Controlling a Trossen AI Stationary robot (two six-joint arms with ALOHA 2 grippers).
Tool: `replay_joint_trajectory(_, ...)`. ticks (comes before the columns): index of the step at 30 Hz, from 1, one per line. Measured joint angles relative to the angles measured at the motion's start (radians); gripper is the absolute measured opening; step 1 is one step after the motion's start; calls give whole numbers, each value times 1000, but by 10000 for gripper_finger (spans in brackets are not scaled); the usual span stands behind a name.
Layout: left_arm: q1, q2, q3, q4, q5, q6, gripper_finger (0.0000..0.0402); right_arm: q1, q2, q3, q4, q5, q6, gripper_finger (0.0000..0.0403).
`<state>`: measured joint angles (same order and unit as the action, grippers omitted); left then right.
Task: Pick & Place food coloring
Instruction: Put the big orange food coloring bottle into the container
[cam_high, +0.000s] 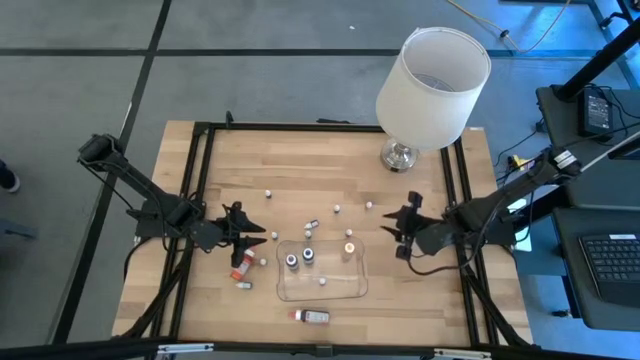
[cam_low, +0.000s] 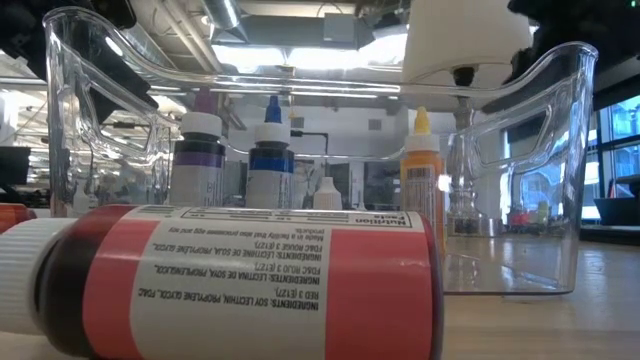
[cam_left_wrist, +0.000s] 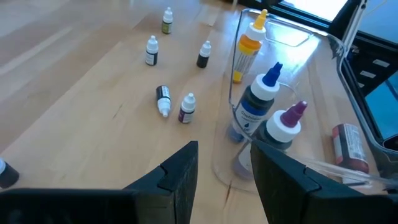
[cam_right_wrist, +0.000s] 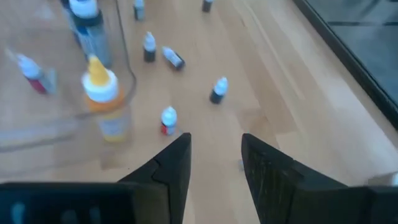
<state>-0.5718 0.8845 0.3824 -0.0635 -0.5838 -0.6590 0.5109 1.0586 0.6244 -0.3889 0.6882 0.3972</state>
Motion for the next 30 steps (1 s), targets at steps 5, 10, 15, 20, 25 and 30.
replay_joint_trajectory(5,0,0,0,0,4,5,144,-32,1,-19,7,1,-63,145)
replay_joint_trajectory(10,0,0,0,1,-1,62,161,-55,1,-21,28,0,-62,145)
replay_joint_trajectory(15,0,0,0,0,8,73,199,-61,1,-21,32,0,-60,145)
replay_joint_trajectory(20,0,0,0,1,137,-19,216,-61,1,-21,31,-1,-36,145)
replay_joint_trajectory(25,1,0,0,-55,195,-167,211,-61,1,-21,31,-1,-35,145)
replay_joint_trajectory(30,1,0,60,-291,259,-393,200,-61,1,-21,31,-1,-33,145)
